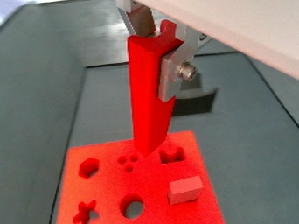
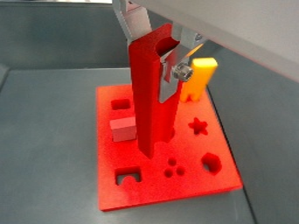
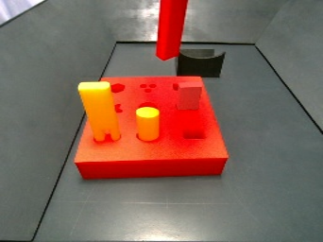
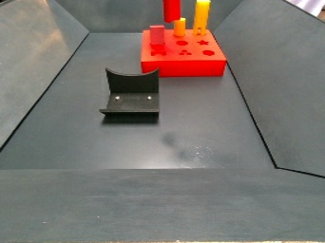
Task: Pick up the arch object. Move up. Move to above the board. Insert the arch object.
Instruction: Insert the arch object.
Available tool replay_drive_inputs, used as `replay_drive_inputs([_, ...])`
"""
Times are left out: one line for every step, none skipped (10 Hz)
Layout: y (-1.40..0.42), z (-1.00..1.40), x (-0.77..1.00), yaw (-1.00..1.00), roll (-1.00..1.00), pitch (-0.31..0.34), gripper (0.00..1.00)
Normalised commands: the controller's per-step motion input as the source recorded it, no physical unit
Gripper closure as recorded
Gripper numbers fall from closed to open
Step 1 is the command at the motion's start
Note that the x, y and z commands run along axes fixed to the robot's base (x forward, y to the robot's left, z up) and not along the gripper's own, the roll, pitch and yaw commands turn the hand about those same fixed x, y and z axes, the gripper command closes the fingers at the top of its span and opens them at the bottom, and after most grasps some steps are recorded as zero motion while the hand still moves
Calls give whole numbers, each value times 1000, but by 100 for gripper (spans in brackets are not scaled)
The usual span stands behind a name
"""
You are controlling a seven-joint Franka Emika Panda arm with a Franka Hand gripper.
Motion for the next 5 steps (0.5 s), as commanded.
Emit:
replay_drive_inputs([114,-174,186,-906,0,-6,100])
replay_drive_inputs([114,-180,180,-911,0,-4,100])
replay_drive_inputs([114,-177,183,-911,0,-7,100])
replay_drive_inputs([114,-271,217,-886,-14,-40,100])
replay_drive_inputs([131,-391,251,-860,-26,-64,100])
